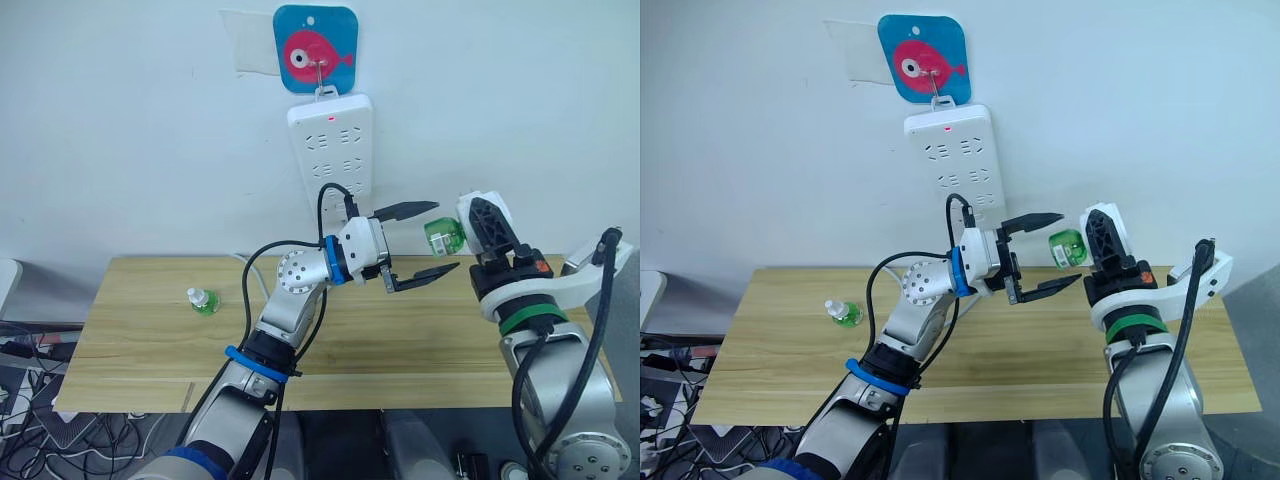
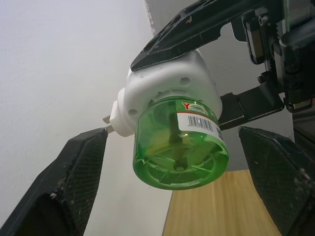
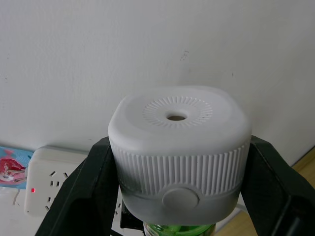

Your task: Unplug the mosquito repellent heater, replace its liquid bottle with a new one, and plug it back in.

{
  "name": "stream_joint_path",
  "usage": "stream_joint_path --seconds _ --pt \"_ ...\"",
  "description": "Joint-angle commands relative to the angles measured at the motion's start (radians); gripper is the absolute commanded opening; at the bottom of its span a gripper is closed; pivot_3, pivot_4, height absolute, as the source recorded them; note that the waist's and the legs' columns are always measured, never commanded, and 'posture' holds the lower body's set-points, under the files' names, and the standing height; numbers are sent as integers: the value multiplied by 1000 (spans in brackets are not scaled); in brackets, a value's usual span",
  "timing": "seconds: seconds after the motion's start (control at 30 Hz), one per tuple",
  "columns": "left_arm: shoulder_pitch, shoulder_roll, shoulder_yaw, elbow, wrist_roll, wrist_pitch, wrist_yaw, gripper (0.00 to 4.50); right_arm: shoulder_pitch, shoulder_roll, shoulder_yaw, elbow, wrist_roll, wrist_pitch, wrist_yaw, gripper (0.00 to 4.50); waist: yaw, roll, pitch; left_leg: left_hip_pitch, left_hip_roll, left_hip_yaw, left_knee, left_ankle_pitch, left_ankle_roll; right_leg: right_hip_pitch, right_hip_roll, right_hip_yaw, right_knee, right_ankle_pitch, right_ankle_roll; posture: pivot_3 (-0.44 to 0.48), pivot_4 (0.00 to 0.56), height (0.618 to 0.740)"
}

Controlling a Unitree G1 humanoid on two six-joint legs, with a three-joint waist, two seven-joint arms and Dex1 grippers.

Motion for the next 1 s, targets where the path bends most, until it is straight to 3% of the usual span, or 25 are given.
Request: stream_joint_path --seconds 0.03,0.2,0.23,0.6,0.63,0.7,0.87,1.0 --pt "-16 -9 -3 -15 -2 -15 -2 3870 0 -4 -2 -61 -3 -30 15 2944 0 0 0 0 0 0 0 0 0 0 0 0 0 0 0 -37 277 740" --pt "-19 -11 -2 -10 -5 -12 -5 2327 4 -12 -6 -61 4 -32 21 2944 0 0 0 0 0 0 0 0 0 0 0 0 0 0 0 -38 278 740" --pt "-20 -11 -2 -11 -6 -11 -6 2259 5 -14 -5 -61 5 -32 22 2944 0 0 0 0 0 0 0 0 0 0 0 0 0 0 0 -38 278 740" --pt "-28 -11 2 -10 -11 1 -14 2259 12 -35 5 -61 25 -25 30 2944 0 0 0 0 0 0 0 0 0 0 0 0 0 0 0 -34 279 740" --pt "-29 -11 3 -10 -11 -1 -14 2259 12 -37 5 -61 29 -25 30 3669 0 0 0 0 0 0 0 0 0 0 0 0 0 0 0 -34 279 740" --pt "-30 -10 3 -9 -11 -5 -18 2259 13 -43 4 -61 38 -29 33 4336 0 0 0 0 0 0 0 0 0 0 0 0 0 0 0 -33 278 740" --pt "-33 4 10 -1 -22 -18 -42 2259 46 -110 -36 -61 143 -37 77 4462 0 0 0 0 0 0 0 0 0 0 0 0 0 0 0 -36 275 740" --pt "-48 23 20 16 -57 -37 -105 2259 108 -238 -163 -61 396 -21 174 4462 1 0 0 0 0 0 0 0 0 1 0 0 0 0 0 -37 272 740"
